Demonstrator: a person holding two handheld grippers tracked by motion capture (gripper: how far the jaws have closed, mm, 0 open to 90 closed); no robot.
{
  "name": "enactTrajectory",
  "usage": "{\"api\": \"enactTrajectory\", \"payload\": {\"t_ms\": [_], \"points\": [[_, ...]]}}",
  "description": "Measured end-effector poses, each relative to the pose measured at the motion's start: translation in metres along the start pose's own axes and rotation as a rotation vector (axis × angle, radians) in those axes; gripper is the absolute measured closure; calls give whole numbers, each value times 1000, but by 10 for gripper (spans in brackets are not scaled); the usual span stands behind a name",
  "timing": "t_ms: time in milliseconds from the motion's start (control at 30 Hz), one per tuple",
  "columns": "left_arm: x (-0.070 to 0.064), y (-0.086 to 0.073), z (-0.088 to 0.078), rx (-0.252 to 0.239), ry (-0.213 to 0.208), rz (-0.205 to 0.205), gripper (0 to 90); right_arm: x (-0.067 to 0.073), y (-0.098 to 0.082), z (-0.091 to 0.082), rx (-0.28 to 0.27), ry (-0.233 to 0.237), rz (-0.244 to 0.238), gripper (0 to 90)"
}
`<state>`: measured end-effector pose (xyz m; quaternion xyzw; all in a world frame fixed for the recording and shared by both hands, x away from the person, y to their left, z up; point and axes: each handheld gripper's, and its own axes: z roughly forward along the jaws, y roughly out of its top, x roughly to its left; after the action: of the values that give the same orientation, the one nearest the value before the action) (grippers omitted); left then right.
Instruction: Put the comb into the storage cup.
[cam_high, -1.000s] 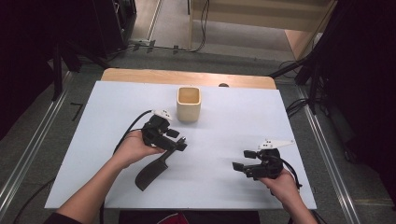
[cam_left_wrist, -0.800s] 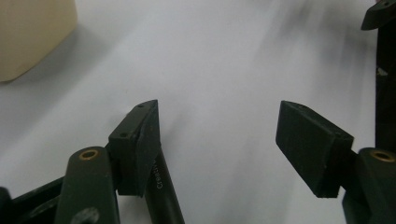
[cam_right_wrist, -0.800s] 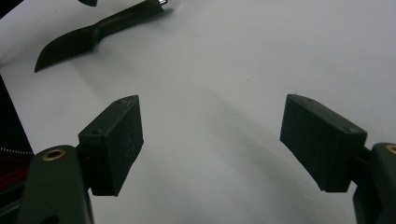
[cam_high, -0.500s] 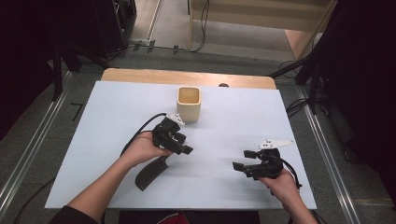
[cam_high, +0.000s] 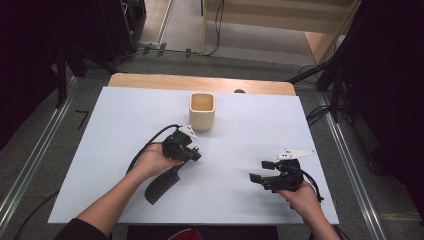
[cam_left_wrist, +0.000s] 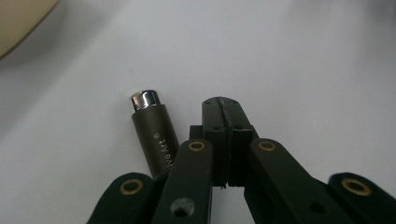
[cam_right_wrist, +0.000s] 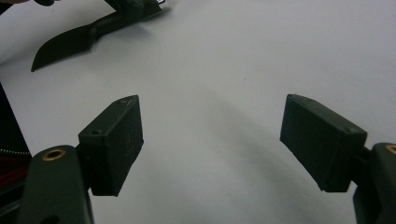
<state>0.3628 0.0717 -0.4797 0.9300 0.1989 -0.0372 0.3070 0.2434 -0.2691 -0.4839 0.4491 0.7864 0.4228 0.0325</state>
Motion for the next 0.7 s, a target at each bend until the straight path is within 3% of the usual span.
{"api": "enactTrajectory", "payload": {"t_ms": [333,700], "points": [[6,-4,6,21,12,-16,900,0,0,0,2,2,-1,193],[17,-11,2,26,40,-44,900,0,0,0,2,3,-1,194]]}}
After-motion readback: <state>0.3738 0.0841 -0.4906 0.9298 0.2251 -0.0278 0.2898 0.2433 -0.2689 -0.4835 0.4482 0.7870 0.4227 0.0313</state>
